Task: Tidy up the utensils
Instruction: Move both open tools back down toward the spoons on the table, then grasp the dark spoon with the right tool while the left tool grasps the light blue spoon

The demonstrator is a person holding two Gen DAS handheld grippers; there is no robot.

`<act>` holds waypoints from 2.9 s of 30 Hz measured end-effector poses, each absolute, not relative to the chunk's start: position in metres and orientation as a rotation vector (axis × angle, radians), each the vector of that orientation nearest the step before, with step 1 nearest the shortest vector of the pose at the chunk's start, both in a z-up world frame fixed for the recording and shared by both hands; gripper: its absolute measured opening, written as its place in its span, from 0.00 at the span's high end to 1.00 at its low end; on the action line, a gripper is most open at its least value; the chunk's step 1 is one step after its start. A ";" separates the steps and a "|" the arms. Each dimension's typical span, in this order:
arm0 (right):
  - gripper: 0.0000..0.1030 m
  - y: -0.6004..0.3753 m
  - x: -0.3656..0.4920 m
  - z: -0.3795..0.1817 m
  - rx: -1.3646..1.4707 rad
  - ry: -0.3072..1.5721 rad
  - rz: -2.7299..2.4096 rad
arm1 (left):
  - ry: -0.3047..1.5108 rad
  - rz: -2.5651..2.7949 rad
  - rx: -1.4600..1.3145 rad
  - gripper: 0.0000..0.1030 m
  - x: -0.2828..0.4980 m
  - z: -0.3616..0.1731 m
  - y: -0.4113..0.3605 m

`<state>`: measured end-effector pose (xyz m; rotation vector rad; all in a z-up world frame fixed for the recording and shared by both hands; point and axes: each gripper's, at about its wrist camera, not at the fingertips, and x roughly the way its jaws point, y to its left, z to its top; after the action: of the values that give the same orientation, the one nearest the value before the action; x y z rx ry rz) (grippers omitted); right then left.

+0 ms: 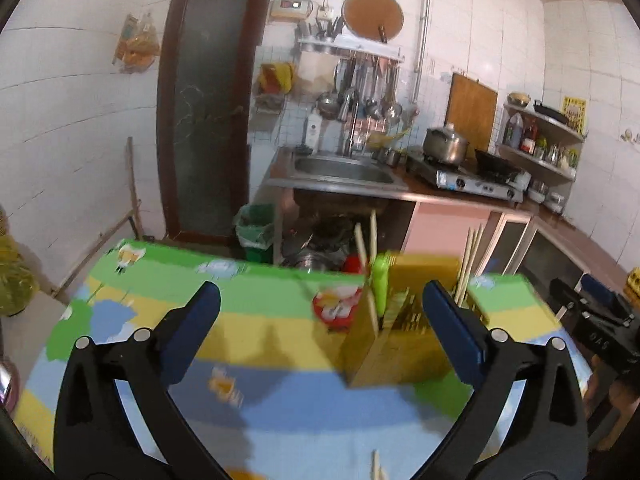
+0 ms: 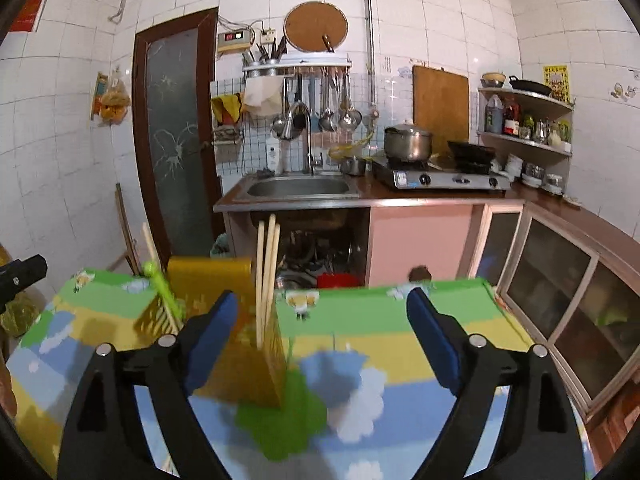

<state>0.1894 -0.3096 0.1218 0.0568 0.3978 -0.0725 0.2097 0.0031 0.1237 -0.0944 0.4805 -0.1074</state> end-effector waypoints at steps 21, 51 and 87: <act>0.15 -0.300 0.092 0.007 0.112 0.638 -0.066 | 0.687 -0.106 -0.042 0.05 0.131 0.017 0.015; 0.20 -0.233 0.072 -0.050 -0.083 0.867 0.136 | 0.920 -0.106 0.041 0.05 0.121 -0.050 0.002; 0.65 -0.262 0.097 -0.045 0.042 0.867 0.066 | 0.996 -0.073 0.071 0.69 0.143 -0.054 -0.047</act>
<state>0.0974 -0.2619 -0.0449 0.0422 0.8670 0.0662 0.1433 -0.0472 -0.0539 0.0708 0.9963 -0.0728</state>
